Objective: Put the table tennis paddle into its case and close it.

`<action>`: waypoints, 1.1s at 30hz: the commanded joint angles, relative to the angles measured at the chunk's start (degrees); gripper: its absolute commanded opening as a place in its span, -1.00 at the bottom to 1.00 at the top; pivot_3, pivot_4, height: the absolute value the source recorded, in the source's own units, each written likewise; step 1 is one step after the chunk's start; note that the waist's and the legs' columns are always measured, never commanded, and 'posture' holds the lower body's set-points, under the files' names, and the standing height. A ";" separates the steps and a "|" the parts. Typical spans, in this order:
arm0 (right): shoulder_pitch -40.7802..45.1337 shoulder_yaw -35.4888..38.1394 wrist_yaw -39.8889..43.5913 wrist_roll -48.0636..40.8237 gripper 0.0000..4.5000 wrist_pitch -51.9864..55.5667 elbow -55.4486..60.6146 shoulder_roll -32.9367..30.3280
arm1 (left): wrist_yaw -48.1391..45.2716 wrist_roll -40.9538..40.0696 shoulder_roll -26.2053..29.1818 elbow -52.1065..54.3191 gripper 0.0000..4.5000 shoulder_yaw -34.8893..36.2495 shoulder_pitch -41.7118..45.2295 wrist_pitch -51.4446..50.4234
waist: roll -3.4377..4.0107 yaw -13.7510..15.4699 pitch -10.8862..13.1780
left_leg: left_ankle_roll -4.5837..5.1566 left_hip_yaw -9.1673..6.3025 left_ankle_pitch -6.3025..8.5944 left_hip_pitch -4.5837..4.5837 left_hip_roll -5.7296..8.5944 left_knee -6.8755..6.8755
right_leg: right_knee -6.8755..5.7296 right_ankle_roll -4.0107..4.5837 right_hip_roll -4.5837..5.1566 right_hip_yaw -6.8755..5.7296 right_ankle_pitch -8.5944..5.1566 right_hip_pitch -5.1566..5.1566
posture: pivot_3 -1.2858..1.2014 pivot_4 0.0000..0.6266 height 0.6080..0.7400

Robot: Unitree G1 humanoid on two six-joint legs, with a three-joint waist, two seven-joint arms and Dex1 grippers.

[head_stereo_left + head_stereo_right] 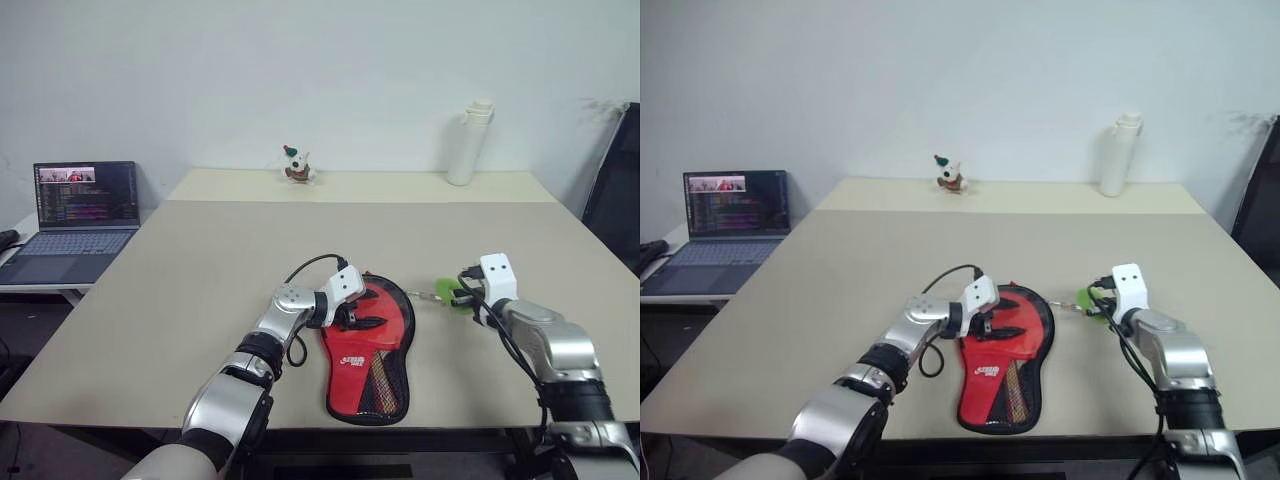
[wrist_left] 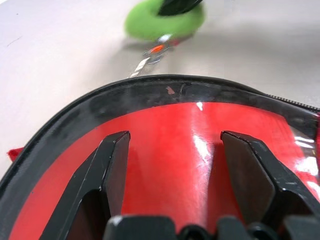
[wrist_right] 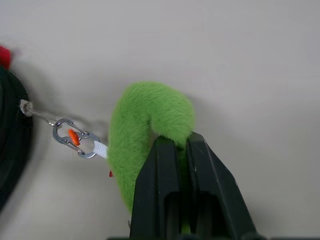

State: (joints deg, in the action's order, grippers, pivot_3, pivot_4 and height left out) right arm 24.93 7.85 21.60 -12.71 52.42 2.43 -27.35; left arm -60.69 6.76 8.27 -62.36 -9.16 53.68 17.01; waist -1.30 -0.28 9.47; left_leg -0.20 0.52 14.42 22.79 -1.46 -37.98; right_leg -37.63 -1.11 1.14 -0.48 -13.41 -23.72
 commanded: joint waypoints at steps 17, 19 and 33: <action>-31.31 10.30 13.21 -27.93 -0.99 31.76 50.37 -9.70 | 0.27 2.35 -2.61 -2.91 0.40 -2.95 -2.60 -1.22 | 0.29 0.76 -0.38 | -0.01 -0.24 0.02 -0.05 0.02 0.01 | 0.68 -0.03 0.02 -0.19 -0.03 0.44 | 0.03 -0.52 1.00; -33.37 11.52 14.58 -30.08 -0.99 31.40 51.55 -10.96 | 0.35 2.36 -2.65 -2.90 0.40 -2.96 -2.61 -1.14 | 0.26 0.82 -0.41 | -0.01 -0.24 0.02 -0.05 0.03 0.01 | 0.70 -0.05 0.03 -0.22 -0.04 0.45 | 0.03 -0.52 1.00; -41.13 8.12 14.96 -44.46 -0.99 27.64 56.50 -12.06 | 2.39 2.40 -3.15 -3.10 0.40 -3.42 -2.64 -1.12 | 0.12 1.48 -0.52 | 0.01 -0.30 0.04 -0.13 0.02 -0.02 | 0.71 -0.11 0.03 -0.25 -0.07 0.53 | 0.03 -0.52 1.00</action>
State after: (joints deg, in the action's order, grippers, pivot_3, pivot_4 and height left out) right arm -15.36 17.29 36.52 -53.71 80.69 56.60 -39.50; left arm -58.18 7.14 5.43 -62.97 -10.51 53.08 16.85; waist -1.18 1.20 8.95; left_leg -0.19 0.22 14.46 22.65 -1.44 -38.00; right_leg -36.91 -1.22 1.17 -0.73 -13.48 -23.19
